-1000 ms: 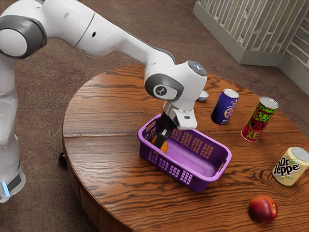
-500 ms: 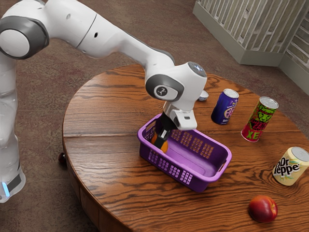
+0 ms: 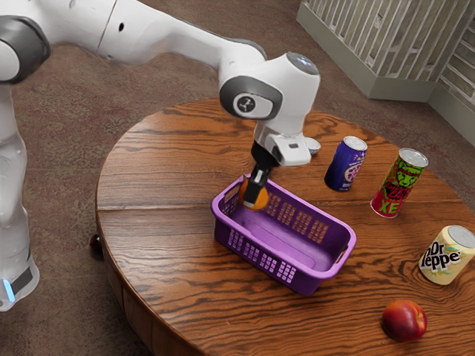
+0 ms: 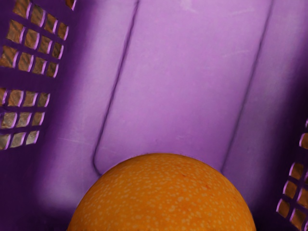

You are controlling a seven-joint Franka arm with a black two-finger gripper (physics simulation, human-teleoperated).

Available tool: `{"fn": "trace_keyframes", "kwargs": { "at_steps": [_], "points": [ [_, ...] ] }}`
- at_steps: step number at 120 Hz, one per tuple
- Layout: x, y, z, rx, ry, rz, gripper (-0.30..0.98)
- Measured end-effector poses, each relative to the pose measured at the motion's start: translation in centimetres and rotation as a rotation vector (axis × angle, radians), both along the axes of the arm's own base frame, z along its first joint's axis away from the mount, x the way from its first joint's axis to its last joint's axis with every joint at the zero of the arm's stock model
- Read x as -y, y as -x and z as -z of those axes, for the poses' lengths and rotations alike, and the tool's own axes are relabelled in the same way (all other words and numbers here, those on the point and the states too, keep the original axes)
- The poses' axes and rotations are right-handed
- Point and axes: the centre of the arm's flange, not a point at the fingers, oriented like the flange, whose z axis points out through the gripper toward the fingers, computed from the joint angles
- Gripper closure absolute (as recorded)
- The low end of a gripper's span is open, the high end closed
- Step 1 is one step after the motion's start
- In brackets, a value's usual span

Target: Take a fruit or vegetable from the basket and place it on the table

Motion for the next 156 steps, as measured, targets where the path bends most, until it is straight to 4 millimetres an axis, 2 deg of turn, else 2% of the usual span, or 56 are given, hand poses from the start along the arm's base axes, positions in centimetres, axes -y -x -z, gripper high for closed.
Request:
{"fn": "trace_keyframes", "kwargs": {
  "at_steps": [12,19,33,57,75,102,120,137,156],
  "points": [
    [-0.3,0.7,-2.2,0.017,-0.002,-0.01,0.33],
    [-1.3,1.1,-3.4,0.022,-0.001,-0.031,0.33],
    [-5.6,1.0,-5.7,0.031,0.003,-0.116,0.33],
    [-12.0,1.2,-8.6,0.027,0.009,-0.244,0.33],
    [-17.4,1.9,-9.3,0.003,0.012,-0.348,0.33],
    [-23.1,2.9,-10.3,-0.004,0.009,-0.458,0.33],
    [-23.8,3.0,-10.2,-0.013,-0.001,-0.472,0.32],
    [-23.8,3.1,-10.1,-0.024,-0.002,-0.475,0.13],
    [-23.8,3.2,-10.1,-0.03,0.001,-0.481,0.05]
  ]
}}
